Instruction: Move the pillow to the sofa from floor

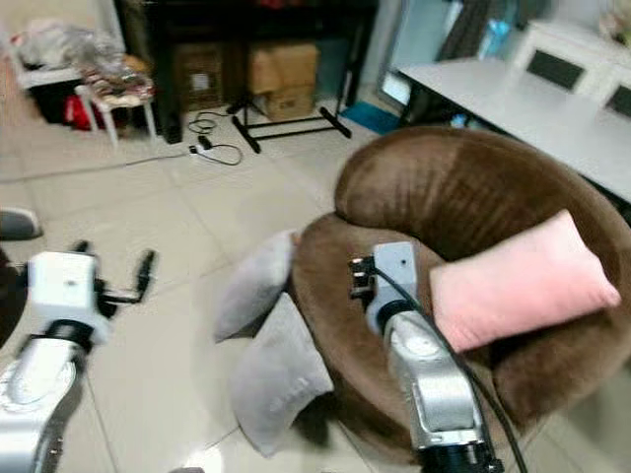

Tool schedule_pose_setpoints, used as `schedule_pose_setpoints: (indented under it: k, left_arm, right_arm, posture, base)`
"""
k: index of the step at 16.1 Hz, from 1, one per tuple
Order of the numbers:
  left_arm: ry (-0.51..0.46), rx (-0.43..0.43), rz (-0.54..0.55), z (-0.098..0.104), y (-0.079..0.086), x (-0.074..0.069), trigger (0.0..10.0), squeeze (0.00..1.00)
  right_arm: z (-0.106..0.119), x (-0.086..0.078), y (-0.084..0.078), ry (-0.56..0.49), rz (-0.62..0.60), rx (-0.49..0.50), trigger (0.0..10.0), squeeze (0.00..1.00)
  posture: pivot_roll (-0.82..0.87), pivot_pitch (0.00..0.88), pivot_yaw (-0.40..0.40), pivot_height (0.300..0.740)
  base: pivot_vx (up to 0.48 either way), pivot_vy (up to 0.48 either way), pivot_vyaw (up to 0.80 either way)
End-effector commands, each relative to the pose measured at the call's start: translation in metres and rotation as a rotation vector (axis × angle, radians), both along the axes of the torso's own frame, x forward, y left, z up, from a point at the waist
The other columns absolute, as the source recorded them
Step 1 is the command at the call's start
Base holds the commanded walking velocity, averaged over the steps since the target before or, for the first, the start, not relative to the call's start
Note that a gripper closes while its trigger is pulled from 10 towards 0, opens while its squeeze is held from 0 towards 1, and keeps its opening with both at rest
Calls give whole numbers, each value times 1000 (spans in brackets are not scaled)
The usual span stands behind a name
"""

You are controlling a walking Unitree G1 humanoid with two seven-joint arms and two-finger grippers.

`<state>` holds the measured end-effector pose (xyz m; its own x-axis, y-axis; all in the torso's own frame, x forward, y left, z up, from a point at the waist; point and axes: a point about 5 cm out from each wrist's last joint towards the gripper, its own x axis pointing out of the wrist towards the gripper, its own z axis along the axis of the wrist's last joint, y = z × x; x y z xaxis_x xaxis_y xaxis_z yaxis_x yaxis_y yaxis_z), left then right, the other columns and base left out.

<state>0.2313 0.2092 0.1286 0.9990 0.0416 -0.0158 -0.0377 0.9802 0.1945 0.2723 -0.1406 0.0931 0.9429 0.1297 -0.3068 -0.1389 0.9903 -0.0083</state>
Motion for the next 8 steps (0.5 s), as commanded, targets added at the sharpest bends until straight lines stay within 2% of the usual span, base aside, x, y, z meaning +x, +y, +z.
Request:
schedule_pose_setpoints:
  k: [1, 5, 8]
  left_arm:
    - [-5, 1, -18, -2, -5, 1, 10000, 0]
    - [11, 34, -65, -10, -5, -5, 10000, 0]
    - [6, 30, -78, -10, -5, -5, 10000, 0]
  right_arm:
    - [2, -1, -16, -28, -68, -38, 10000, 0]
    - [4, -1, -18, -56, -61, -44, 10000, 0]
    - [7, -1, -17, -68, -57, -37, 10000, 0]
  posture:
    - [44, 0, -114, 740]
    - [40, 0, -102, 740]
    - [47, 0, -105, 740]
  base:
    - [244, 0, 0]
    - [358, 0, 0]
    - [422, 0, 800]
